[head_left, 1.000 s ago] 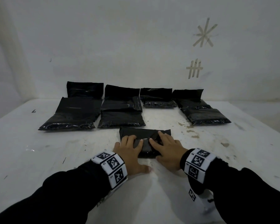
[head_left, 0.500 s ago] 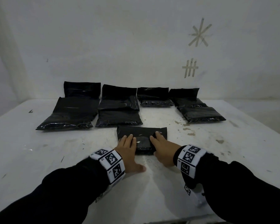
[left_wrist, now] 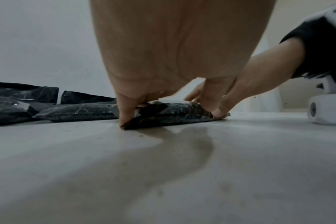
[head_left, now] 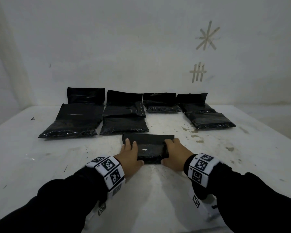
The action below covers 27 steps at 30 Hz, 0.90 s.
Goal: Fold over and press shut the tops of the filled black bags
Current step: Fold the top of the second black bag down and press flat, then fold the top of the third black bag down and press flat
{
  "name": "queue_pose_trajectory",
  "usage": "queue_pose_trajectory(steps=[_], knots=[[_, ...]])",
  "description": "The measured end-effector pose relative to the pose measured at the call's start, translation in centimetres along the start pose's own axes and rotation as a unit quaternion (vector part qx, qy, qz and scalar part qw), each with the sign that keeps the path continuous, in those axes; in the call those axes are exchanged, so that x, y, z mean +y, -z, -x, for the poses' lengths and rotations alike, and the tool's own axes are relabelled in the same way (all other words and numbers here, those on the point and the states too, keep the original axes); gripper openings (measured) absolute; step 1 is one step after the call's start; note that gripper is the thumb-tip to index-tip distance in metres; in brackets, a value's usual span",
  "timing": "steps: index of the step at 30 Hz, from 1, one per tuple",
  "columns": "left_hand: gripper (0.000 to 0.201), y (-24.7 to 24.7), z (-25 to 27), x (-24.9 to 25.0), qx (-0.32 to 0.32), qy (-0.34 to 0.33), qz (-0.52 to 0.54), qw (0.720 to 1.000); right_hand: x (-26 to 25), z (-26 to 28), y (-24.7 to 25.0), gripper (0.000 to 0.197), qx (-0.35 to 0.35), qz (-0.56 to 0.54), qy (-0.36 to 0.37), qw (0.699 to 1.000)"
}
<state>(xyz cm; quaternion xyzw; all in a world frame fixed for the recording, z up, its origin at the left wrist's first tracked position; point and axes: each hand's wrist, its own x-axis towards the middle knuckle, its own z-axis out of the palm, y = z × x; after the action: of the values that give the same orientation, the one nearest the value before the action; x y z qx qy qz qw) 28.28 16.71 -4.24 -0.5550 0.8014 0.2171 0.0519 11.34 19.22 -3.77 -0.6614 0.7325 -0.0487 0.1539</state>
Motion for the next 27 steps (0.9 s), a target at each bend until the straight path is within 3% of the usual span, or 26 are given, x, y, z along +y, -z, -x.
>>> queue_pose_trajectory(steps=[5, 8, 17, 24, 27], knots=[[0.061, 0.4, -0.4, -0.4, 0.05, 0.035, -0.015, 0.998, 0.2, -0.1, 0.2, 0.04, -0.005, 0.005, -0.006, 1.0], [0.061, 0.7, -0.2, -0.8, 0.063, 0.038, -0.039, 0.997, 0.3, 0.1, 0.3, 0.045, 0.009, 0.009, -0.023, 1.0], [0.06, 2.4, -0.3, 0.0, 0.084, -0.043, -0.033, 0.995, 1.8, 0.7, 2.5, 0.074, 0.02, -0.068, -0.006, 0.997], [0.056, 5.0, -4.8, 4.1, 0.144, -0.077, -0.005, 0.986, 4.9, -3.3, 6.3, 0.062, 0.115, -0.059, -0.047, 0.99], [0.046, 5.2, -7.5, 5.8, 0.151, -0.068, -0.027, 0.986, 6.2, -6.4, 7.3, 0.057, 0.108, -0.054, -0.072, 0.99]])
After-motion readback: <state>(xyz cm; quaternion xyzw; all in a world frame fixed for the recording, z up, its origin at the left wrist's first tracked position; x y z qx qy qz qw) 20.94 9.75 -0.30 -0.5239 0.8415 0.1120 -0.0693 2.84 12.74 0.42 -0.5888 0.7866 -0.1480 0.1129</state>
